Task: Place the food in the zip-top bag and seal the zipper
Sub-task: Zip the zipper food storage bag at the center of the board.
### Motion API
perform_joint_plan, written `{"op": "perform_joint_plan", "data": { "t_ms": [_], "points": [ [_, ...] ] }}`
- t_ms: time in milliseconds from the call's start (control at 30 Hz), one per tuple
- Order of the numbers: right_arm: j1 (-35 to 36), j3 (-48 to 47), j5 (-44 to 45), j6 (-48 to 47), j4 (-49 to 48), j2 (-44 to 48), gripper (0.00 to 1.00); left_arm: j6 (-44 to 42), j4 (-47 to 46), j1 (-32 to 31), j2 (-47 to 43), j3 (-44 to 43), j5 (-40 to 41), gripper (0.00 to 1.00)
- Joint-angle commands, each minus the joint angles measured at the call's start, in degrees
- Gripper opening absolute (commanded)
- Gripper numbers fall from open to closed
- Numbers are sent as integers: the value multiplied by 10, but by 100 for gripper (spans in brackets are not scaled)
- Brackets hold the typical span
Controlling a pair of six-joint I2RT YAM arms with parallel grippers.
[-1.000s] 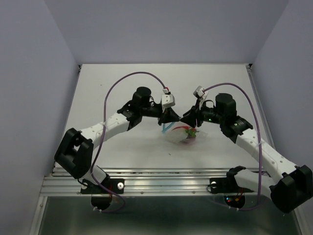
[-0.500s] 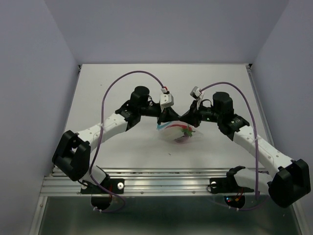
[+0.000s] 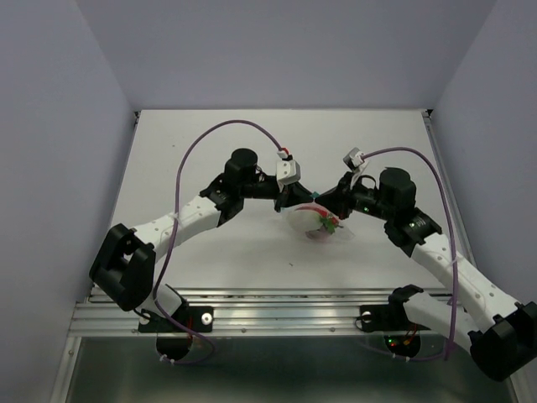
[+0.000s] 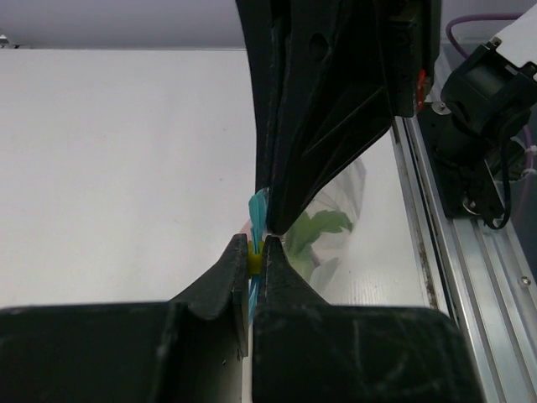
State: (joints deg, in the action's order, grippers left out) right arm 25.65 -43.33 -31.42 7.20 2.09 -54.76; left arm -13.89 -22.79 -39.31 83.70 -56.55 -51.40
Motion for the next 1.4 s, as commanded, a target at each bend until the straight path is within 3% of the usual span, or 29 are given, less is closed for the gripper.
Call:
{"op": "perform_joint_plan", "data": {
  "t_ms": [0, 333, 667, 967, 1367],
  "points": [
    [-2, -20, 11, 25, -107, 51, 1, 18, 35, 6, -4, 38, 52, 0],
    [-2, -34, 7, 19, -88, 70, 1, 21, 46, 8, 4, 51, 103, 0],
    [-2, -44, 59, -3, -72, 106, 1, 101, -6, 34, -35, 142, 185, 0],
    [-2, -72, 234, -14, -74, 92, 1, 186, -41, 35, -93, 224, 257, 0],
    [-2, -129, 336, -37, -75, 41, 1, 250, -7, 35, -80, 234, 351, 0]
  ]
}}
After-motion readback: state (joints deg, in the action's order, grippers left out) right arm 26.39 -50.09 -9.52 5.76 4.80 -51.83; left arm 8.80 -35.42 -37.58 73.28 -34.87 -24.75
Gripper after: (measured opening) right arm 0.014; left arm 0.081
